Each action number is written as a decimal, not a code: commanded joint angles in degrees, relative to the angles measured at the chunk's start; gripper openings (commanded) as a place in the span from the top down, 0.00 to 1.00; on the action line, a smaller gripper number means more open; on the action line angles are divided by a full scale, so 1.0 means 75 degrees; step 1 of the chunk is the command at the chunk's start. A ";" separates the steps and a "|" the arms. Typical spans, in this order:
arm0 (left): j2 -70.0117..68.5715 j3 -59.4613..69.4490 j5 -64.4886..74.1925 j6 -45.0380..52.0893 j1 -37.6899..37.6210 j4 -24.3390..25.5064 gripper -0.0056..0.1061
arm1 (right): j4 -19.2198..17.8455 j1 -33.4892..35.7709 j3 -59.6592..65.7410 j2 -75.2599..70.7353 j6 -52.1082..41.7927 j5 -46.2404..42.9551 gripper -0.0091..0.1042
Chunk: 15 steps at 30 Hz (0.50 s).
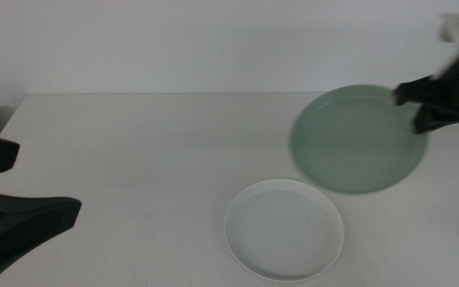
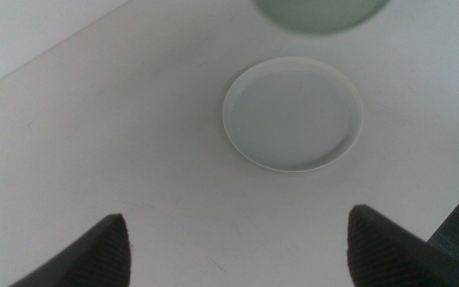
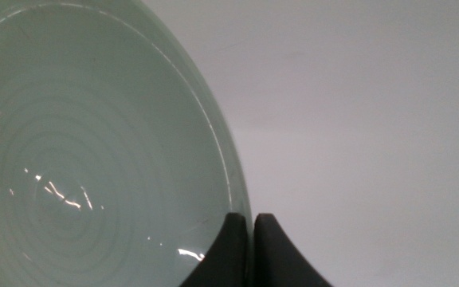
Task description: Stack the three bowls on top of each other.
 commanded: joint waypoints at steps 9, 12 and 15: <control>0.0004 -0.0168 -0.0508 -0.0054 -0.0035 -0.0025 0.01 | 0.0215 0.1903 0.0348 0.0065 0.0263 -0.0537 0.93; 0.0004 -0.0168 -0.0508 -0.0054 -0.0035 -0.0025 0.01 | 0.0215 0.2114 0.0531 0.0310 0.0264 -0.0665 0.93; 0.0004 -0.0168 -0.0508 -0.0054 -0.0035 -0.0025 0.01 | 0.0225 0.2219 0.0558 0.0569 0.0264 -0.0704 0.93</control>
